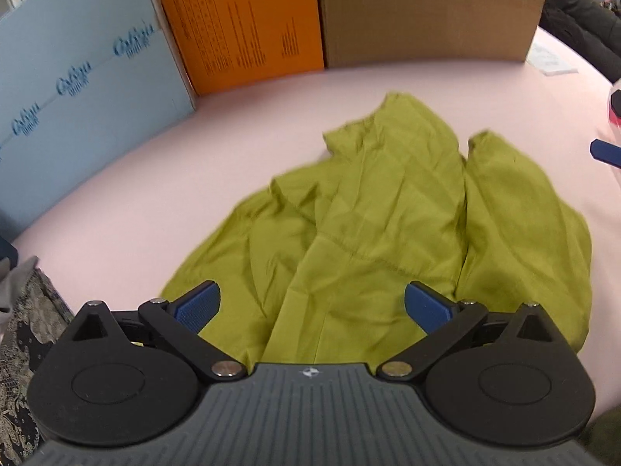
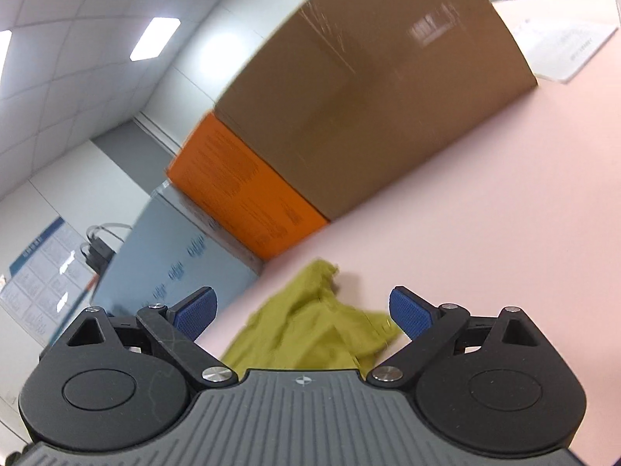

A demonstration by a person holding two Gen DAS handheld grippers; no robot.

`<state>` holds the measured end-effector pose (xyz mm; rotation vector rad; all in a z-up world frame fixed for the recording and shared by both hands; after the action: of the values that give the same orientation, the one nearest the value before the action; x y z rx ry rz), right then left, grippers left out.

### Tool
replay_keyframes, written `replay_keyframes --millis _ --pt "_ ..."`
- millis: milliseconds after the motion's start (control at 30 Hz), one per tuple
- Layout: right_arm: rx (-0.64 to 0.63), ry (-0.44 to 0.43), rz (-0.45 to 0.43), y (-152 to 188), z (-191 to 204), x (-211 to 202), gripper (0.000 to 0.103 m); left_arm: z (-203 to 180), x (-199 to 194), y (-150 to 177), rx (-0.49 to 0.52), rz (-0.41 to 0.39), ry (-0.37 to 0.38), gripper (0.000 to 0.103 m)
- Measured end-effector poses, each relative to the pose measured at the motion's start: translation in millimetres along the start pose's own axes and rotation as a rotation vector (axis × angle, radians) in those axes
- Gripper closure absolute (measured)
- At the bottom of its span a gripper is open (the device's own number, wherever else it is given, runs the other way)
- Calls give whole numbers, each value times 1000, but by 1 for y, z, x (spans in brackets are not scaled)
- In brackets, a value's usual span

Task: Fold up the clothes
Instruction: 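Move both grippers over the crumpled yellow-green shirt and close them on it, then lift the shirt high with both grippers and shake it out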

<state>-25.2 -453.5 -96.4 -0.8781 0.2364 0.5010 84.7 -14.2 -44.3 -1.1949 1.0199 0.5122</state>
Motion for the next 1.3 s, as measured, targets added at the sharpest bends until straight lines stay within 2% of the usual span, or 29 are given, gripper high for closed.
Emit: replay_keyframes --millis 33,67,100,167,300,367,400,500,533,600,833,1000,1133,1200,1233,1300 --pt "-4 -3 -5 2 2 4 7 3 2 2 -13 14 -5 43" --pt "-14 -6 -11 3 4 6 7 5 2 4 -31 17 -13 63" --pt "-27 -10 -16 3 7 7 7 7 1 6 -49 18 -22 101" --pt "-51 -17 -28 5 12 10 7 12 -12 8 -85 -38 -17 101" --pt "-117 -55 -11 6 23 16 7 30 -60 1 -176 -255 -4 101" --pt "-151 -77 9 8 28 19 7 55 -74 -11 -291 -328 -58 101" --pt "-167 -89 27 10 30 21 7 75 -76 -14 -378 -337 -110 101" --pt "-201 -120 82 15 35 27 7 133 -73 -14 -641 -302 -264 101" --pt "-206 -127 102 18 36 30 7 149 -72 -8 -703 -279 -283 101" --pt "-218 -132 134 24 36 33 7 167 -71 8 -754 -242 -302 101" --pt "-252 -72 280 38 31 60 3 162 -61 58 -734 -138 -359 100" --pt "-408 -70 338 42 42 69 3 156 -52 68 -746 -114 -362 100" --pt "-564 -43 303 38 53 64 3 154 -52 66 -743 -119 -369 98" --pt "-631 -71 268 35 62 59 3 154 -51 65 -746 -114 -370 98" --pt "-651 -118 266 34 66 55 3 155 -50 65 -749 -107 -369 98" --pt "-637 -256 322 39 77 51 3 156 -47 65 -753 -92 -367 98"
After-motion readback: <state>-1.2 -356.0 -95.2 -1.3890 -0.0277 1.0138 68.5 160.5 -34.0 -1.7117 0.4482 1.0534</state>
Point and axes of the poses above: each gripper's, at about its wrist camera, not at the fingertips, and x roughly the way its jaws point, z to its left, y to its underside, the point moved 1 cm from there along x, roughly the way its jaws point, and after that the axes turned 8 degrees about -x, right-handed, at the moved point
